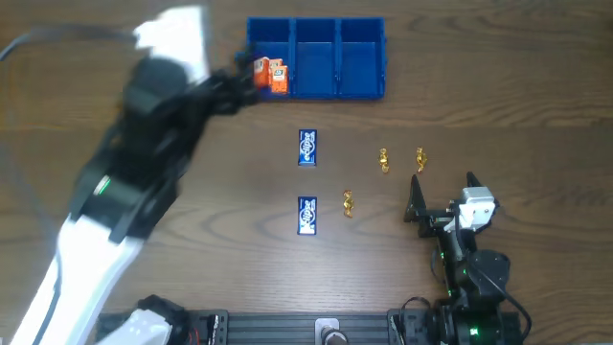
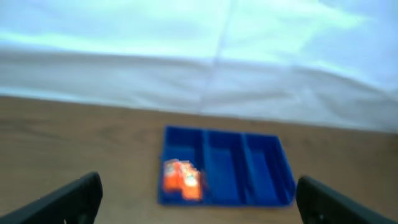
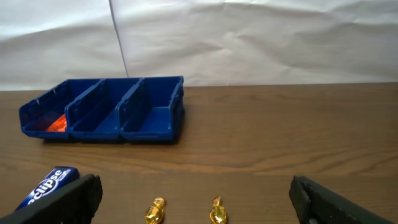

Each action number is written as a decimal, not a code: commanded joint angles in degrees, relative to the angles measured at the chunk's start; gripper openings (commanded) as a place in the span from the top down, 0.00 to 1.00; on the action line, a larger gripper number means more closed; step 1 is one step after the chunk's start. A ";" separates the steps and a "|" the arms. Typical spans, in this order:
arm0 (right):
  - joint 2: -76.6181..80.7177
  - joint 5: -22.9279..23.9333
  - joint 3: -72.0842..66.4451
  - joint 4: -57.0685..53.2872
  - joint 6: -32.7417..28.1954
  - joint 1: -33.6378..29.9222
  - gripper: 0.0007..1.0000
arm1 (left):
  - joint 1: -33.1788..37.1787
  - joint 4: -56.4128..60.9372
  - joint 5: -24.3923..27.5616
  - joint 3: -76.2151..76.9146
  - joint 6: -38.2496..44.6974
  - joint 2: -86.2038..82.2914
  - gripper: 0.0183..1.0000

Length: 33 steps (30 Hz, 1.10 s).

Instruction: Sort Candies Into Trays

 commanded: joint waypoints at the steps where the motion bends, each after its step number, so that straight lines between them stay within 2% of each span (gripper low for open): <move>1: -0.37 -0.20 -0.11 -0.31 -0.72 -0.42 0.00 | 9.20 7.23 8.09 -17.92 7.89 -18.43 0.00; 6: -0.37 -0.20 -0.11 -0.31 -0.72 -0.42 0.00 | 13.77 12.52 9.27 -34.21 12.24 -36.26 0.00; 9: -0.37 -0.20 -0.11 -0.33 -0.72 -0.42 0.00 | 16.85 16.15 12.09 -43.10 13.49 -44.81 0.00; 16: -0.37 -0.20 -0.11 -0.31 -0.72 -0.42 0.00 | 21.77 25.70 20.48 -59.01 13.46 -55.21 0.00; 19: -0.37 -0.20 -0.11 -0.31 -0.72 -0.42 0.00 | 21.86 28.17 20.72 -63.98 13.49 -57.75 0.00; 24: -0.37 -0.20 -0.11 -0.31 -0.72 -0.42 0.00 | 21.86 28.17 20.68 -70.64 13.46 -61.51 0.00; 30: -0.37 -0.20 -0.11 -0.31 -0.72 -0.42 0.00 | 21.88 16.28 20.26 -70.49 13.46 -63.39 0.00; 33: -0.37 -0.20 -0.11 -0.31 -0.72 -0.42 0.00 | 21.88 16.50 20.13 -70.49 13.44 -63.25 0.00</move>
